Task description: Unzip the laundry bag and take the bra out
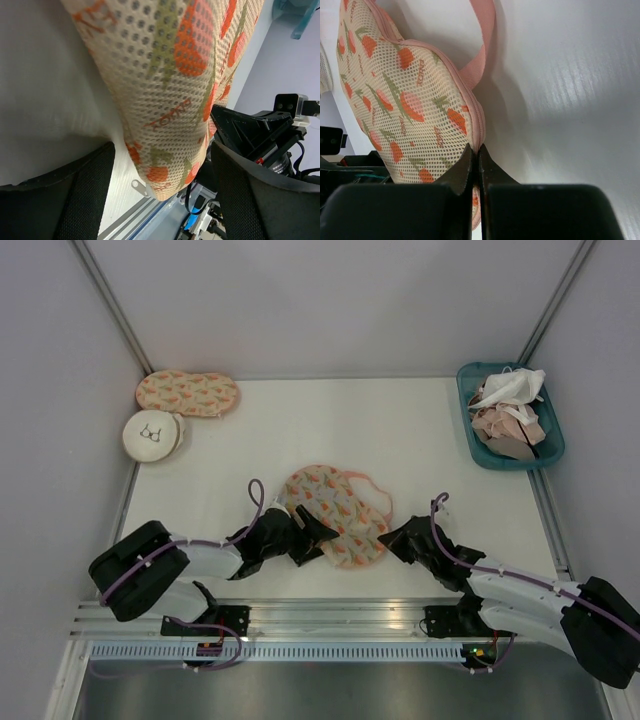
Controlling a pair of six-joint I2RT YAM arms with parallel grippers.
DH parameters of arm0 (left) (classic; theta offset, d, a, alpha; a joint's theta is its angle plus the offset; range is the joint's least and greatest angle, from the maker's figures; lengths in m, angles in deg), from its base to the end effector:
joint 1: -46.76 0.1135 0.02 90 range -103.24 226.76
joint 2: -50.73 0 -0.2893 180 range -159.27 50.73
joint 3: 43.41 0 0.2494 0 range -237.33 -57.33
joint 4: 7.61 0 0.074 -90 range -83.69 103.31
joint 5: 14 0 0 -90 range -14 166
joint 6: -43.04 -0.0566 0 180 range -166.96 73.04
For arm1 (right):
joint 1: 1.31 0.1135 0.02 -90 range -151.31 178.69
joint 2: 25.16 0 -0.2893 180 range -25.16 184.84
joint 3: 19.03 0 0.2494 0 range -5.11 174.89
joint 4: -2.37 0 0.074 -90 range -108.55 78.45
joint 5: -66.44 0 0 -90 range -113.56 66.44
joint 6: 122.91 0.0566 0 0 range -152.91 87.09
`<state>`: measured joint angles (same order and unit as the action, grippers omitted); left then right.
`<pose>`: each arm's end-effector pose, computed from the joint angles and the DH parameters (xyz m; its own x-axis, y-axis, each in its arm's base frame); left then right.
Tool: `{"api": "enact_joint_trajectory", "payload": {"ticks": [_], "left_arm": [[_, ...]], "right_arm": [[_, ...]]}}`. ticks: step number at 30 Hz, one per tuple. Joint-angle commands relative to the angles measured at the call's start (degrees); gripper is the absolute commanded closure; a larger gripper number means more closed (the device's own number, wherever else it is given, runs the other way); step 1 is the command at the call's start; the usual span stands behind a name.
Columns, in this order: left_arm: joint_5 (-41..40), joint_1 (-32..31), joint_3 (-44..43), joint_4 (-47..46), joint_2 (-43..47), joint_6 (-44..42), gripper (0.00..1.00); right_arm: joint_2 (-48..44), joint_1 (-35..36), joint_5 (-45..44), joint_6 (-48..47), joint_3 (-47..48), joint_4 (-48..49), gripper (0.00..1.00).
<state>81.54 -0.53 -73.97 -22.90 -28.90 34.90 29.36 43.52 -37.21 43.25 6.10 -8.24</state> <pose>0.1585 -0.1798 0.1372 -0.8313 -0.5521 -0.0646 -0.2621 0.4917 -0.8304 0.1287 0.1091 0.1438 -0.6498 0.6845 -0.3305 0.3094 0.6354 0.7075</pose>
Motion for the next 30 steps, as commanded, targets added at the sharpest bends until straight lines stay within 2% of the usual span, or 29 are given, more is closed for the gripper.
{"api": "enact_joint_trajectory", "payload": {"ticks": [1,4,5,6,7,9,11,12,13,15,16,19,23,26,30], "left_arm": [[-0.8,-0.8,-0.1,-5.1,-2.3,2.5,0.19],[-1.8,-0.8,0.6,-7.8,-3.1,2.3,0.36],[-1.7,-0.8,0.8,-9.4,-3.4,2.3,0.54],[-1.7,-0.8,0.8,-10.0,-3.6,2.3,0.63],[-1.7,-0.8,0.9,-10.8,-3.8,2.3,0.81],[-1.7,-0.8,0.9,-10.7,-3.8,2.5,0.98],[-1.8,-0.8,1.3,-11.0,-3.8,2.9,0.98],[-1.8,-0.8,1.4,-11.1,-3.7,3.1,0.98],[-1.8,-0.8,1.6,-11.4,-3.6,3.6,0.98],[-2.1,-0.8,1.8,-11.5,-3.2,4.4,0.98],[-2.5,-0.8,1.9,-11.5,-2.8,4.5,0.98],[-4.3,-0.8,1.7,-9.4,-0.9,5.6,0.98],[-8.9,-0.8,0.2,-2.7,3.5,7.9,0.98],[-12.5,-0.7,-2.3,5.7,7.5,11.4,0.98],[-15.6,-0.6,-7.2,14.5,10.9,16.8,0.98]], "right_arm": [[0.7,0.1,0.7,-1.1,2.4,2.5,1.0],[0.0,0.1,0.6,-1.3,2.4,1.9,1.0],[-0.1,0.1,0.6,-1.5,2.4,1.5,1.0],[-0.5,0.1,0.4,-1.7,2.5,1.2,1.0],[-1.1,0.1,0.3,-2.4,2.9,0.5,1.0],[-1.6,0.2,-0.1,-3.6,3.5,-0.7,0.99],[-2.6,0.1,-0.4,-5.0,4.9,-2.7,0.99],[-2.8,0.1,-0.8,-7.4,5.6,-3.1,0.72],[-3.5,0.1,-1.0,-8.7,6.3,-5.1,0.53],[-5.3,0.2,-1.5,-11.6,8.6,-8.6,0.28],[-6.0,0.1,-2.2,-12.7,9.9,-11.3,0.24],[-8.6,0.2,-2.7,-17.0,12.2,-16.6,0.16],[-10.5,0.2,1.2,-23.4,14.4,-18.7,0.15],[-11.4,0.8,6.9,-29.5,14.6,-16.0,0.23],[-13.7,5.9,4.3,-33.7,15.1,-15.3,0.27]]}}
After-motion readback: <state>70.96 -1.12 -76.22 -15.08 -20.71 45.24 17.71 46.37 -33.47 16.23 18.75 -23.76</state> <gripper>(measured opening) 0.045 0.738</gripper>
